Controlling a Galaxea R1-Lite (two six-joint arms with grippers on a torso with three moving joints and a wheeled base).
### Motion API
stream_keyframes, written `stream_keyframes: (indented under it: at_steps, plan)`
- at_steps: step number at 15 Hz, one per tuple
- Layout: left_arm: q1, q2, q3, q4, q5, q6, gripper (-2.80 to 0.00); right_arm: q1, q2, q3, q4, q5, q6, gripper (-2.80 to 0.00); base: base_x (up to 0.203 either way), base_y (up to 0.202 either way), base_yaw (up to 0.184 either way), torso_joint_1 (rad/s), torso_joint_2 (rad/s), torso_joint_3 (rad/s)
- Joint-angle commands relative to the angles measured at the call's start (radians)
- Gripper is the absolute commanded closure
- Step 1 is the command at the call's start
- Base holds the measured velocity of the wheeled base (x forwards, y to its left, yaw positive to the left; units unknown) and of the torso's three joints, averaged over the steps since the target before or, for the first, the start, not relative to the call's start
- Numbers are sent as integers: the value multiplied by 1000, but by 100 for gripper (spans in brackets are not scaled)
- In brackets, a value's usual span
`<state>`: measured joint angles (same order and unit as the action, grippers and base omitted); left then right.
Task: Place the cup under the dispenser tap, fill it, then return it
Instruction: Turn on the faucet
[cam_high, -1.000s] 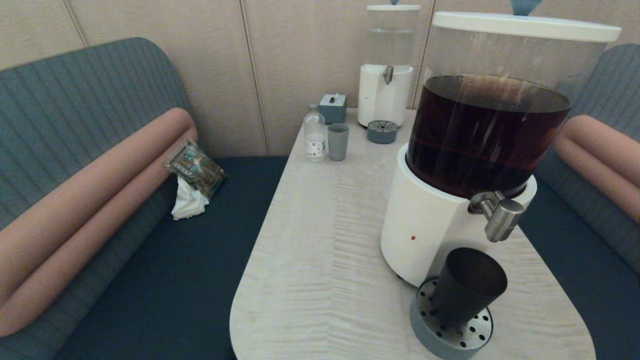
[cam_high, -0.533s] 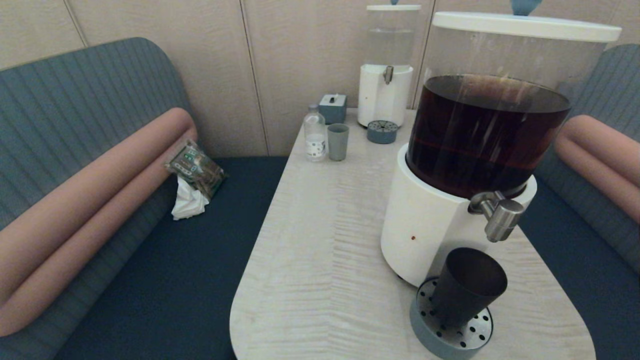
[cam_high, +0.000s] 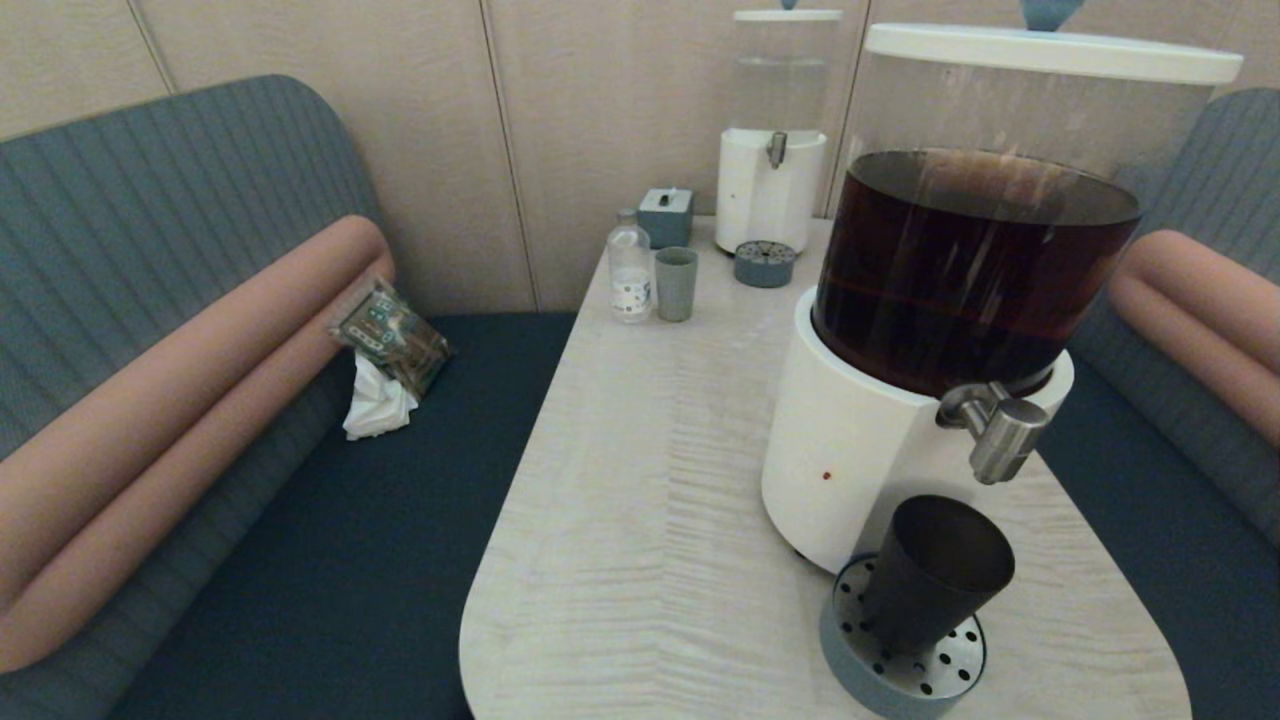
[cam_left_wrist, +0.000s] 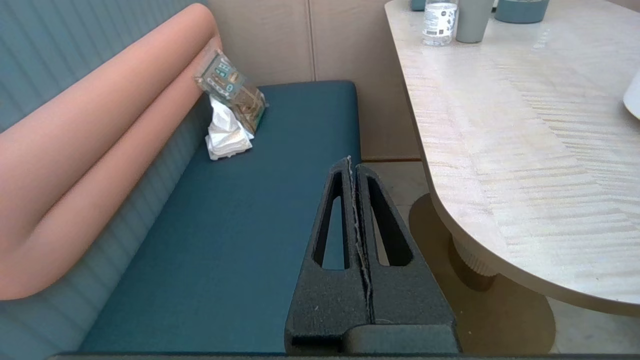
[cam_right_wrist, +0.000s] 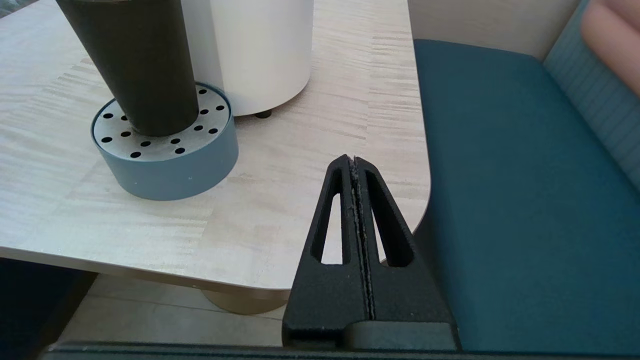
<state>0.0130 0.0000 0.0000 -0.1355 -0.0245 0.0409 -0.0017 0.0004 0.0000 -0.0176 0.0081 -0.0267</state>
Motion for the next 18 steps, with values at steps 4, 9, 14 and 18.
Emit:
stream_keyframes:
  at_steps: [4, 9, 14, 18]
  plan:
    - [1, 0, 40, -1, 0, 1, 0, 0, 0, 9, -7, 1, -45, 0, 0, 0, 0, 0, 0, 0]
    - [1, 0, 40, -1, 0, 1, 0, 0, -2, 9, -7, 4, -81, 0, 0, 0, 0, 0, 0, 0]
    - [1, 0, 40, -1, 0, 1, 0, -1, -2, -2, 19, 3, -96, 0, 0, 0, 0, 0, 0, 0]
    - [1, 0, 40, -1, 0, 1, 0, -1, -2, -11, 42, 3, -96, 0, 0, 0, 0, 0, 0, 0]
